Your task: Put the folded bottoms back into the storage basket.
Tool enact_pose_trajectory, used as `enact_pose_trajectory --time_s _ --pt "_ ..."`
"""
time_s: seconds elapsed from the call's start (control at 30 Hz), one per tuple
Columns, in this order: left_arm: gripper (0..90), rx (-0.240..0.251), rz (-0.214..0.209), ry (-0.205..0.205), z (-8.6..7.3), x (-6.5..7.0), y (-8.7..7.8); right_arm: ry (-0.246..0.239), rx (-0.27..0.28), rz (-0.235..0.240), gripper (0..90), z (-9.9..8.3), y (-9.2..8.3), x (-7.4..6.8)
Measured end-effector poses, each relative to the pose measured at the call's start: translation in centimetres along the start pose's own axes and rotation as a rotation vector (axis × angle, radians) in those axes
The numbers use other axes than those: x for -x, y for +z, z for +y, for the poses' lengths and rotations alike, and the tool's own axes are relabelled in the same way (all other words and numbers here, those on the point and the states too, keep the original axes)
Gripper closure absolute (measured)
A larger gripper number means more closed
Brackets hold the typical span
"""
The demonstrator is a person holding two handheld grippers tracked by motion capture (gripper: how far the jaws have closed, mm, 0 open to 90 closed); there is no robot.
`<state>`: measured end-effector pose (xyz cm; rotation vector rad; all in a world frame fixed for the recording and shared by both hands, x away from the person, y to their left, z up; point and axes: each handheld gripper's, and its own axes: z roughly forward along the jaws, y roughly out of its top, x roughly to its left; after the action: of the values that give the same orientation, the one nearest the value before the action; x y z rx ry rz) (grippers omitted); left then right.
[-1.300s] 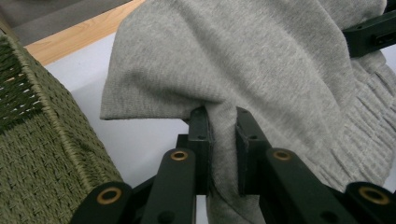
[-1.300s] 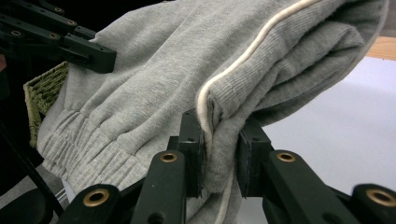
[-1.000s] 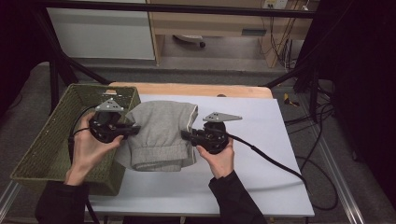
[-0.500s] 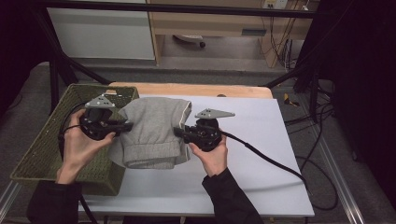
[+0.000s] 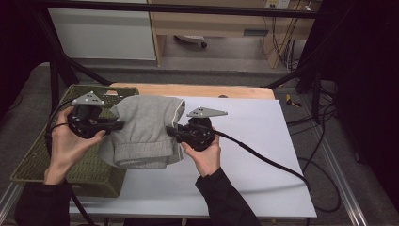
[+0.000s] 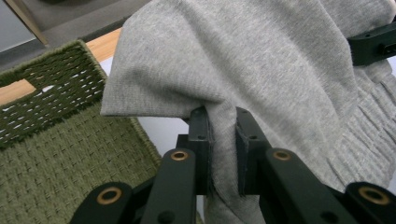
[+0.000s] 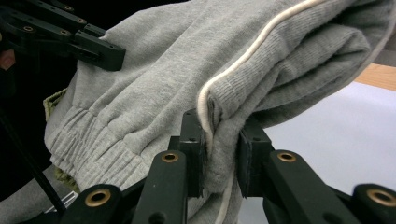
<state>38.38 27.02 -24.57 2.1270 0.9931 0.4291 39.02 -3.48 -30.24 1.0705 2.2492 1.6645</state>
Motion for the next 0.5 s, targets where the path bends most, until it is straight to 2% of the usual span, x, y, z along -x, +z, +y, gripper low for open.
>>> enact_pose_trajectory --time_s 0.5 --pt "79.4 -0.004 0.027 0.001 -0.1 -1.4 -1.4 -0.006 0.011 0.007 75.7 0.8 1.6 -1.1"
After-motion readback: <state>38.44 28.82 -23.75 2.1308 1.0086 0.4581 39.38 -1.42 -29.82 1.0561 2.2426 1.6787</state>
